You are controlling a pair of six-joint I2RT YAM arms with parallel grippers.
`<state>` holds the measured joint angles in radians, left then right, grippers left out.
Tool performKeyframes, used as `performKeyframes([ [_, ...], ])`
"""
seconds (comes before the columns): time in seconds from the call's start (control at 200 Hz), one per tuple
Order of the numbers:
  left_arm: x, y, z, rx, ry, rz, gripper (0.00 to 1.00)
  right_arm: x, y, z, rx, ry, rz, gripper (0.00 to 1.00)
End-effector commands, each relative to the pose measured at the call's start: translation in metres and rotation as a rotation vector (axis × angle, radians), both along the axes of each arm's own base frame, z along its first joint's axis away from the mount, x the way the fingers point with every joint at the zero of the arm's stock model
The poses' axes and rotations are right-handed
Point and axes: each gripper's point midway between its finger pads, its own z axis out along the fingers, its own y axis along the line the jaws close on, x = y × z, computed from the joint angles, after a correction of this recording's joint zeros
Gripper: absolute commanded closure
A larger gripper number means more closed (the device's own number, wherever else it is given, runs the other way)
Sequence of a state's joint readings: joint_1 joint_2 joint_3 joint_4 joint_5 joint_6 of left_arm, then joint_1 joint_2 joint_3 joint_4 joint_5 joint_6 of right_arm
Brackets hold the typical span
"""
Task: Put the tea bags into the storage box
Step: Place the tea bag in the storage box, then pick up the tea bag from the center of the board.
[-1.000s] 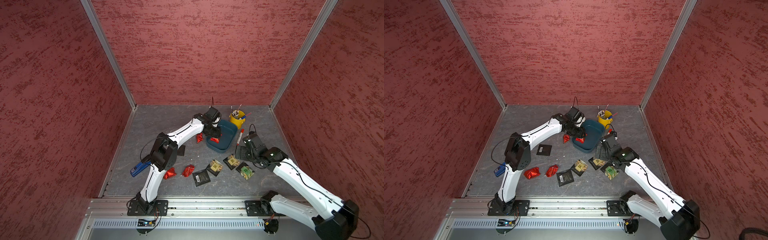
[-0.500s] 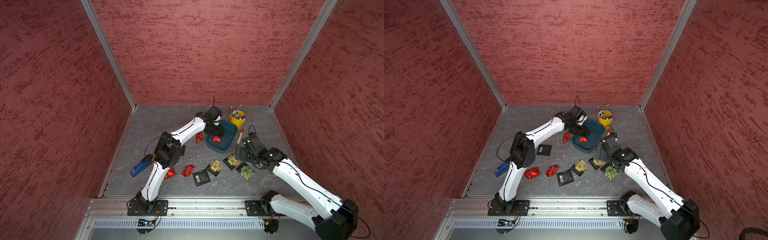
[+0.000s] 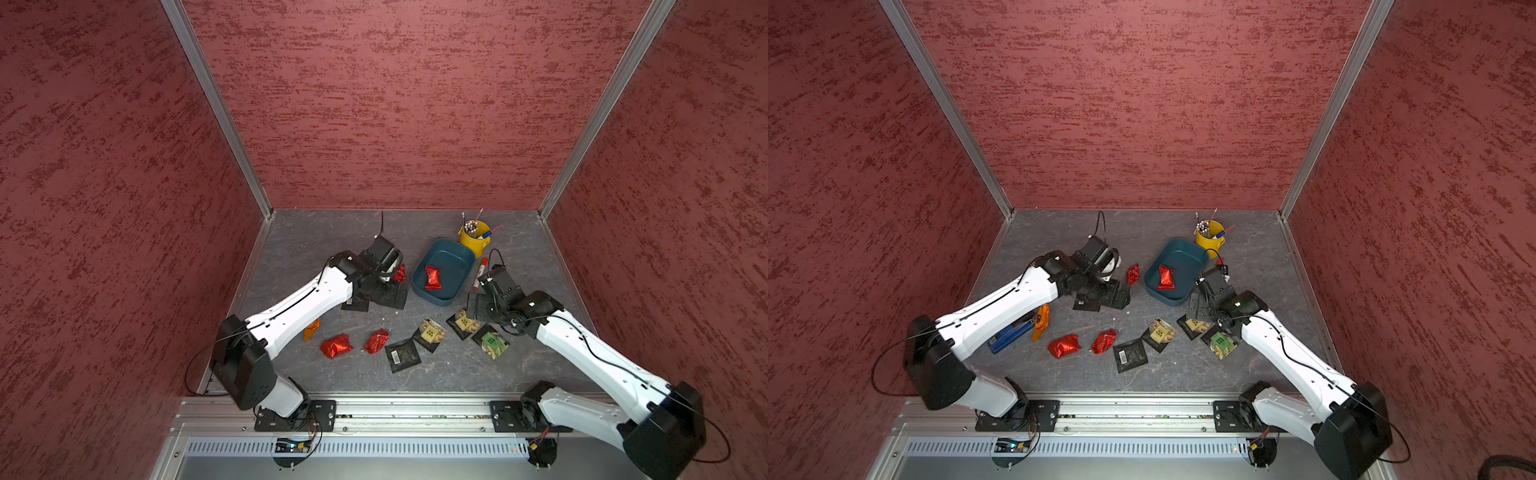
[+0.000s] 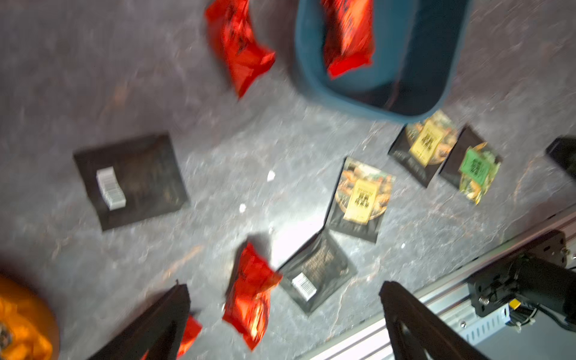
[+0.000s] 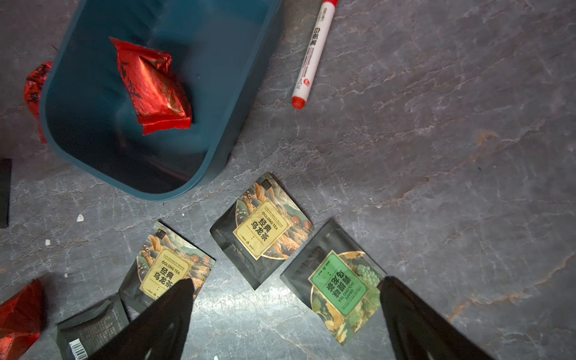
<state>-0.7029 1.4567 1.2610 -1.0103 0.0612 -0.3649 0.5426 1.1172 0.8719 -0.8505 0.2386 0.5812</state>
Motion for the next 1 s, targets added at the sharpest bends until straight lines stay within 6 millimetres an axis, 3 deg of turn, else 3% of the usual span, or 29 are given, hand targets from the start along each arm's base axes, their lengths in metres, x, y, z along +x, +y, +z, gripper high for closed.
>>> performKeyframes([
  [0.0, -0.033, 0.026, -0.028, 0.063, 0.087, 0.066, 0.0, 0.011, 0.008, 0.009, 0.005, -0.044, 0.021, 0.02],
  [0.125, -0.057, 0.032, -0.049, 0.038, 0.107, 0.045, 0.0, 0.015, 0.011, 0.009, 0.012, -0.044, 0.027, 0.02],
  [0.235, -0.065, 0.038, -0.063, 0.042, 0.12, 0.044, 0.0, 0.015, 0.012, 0.009, 0.009, -0.038, 0.026, 0.02],
  [0.581, -0.059, 0.014, -0.094, -0.029, 0.148, 0.014, 0.07, 0.011, 0.005, 0.01, -0.001, -0.041, 0.011, 0.02],
  [0.852, -0.056, 0.015, -0.119, 0.014, 0.177, 0.027, 0.16, 0.004, -0.002, 0.011, -0.021, -0.039, 0.004, 0.02],
  [0.997, -0.057, 0.016, -0.127, 0.031, 0.199, 0.046, 0.29, 0.003, -0.002, 0.011, -0.018, -0.04, 0.002, 0.02],
])
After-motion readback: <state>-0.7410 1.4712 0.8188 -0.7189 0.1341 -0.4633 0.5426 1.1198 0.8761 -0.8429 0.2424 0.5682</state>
